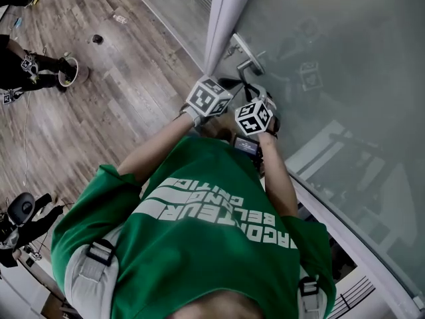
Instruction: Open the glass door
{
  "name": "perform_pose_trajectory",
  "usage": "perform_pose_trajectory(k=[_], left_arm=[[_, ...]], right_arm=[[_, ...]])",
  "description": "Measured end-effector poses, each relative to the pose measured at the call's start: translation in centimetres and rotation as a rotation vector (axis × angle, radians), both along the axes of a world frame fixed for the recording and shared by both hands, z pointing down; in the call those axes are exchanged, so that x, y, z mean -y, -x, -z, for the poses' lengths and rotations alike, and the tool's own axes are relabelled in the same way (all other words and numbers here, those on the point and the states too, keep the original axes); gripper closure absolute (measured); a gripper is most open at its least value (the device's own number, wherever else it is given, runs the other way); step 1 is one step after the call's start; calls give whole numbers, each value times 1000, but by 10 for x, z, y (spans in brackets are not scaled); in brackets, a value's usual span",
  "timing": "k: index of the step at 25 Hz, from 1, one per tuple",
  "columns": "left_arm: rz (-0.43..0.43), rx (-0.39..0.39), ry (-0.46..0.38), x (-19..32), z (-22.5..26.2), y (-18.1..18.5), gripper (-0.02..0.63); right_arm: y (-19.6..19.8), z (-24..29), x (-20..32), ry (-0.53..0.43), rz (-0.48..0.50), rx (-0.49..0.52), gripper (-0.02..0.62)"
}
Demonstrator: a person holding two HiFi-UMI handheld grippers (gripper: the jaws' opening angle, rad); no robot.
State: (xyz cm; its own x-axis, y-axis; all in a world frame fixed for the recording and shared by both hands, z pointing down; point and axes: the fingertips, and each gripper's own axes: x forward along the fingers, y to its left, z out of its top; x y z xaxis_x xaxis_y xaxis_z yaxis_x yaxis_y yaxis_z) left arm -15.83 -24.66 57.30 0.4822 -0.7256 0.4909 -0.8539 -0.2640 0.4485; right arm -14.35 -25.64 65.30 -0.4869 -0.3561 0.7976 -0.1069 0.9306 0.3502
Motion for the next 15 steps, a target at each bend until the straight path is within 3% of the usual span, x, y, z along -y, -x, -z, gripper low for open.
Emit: perform_pose_trajectory(k=[15], left_arm=[[16,7,12,-1,-8,28,591]], right_arm=[[13,-10,10,12,25,17,546]])
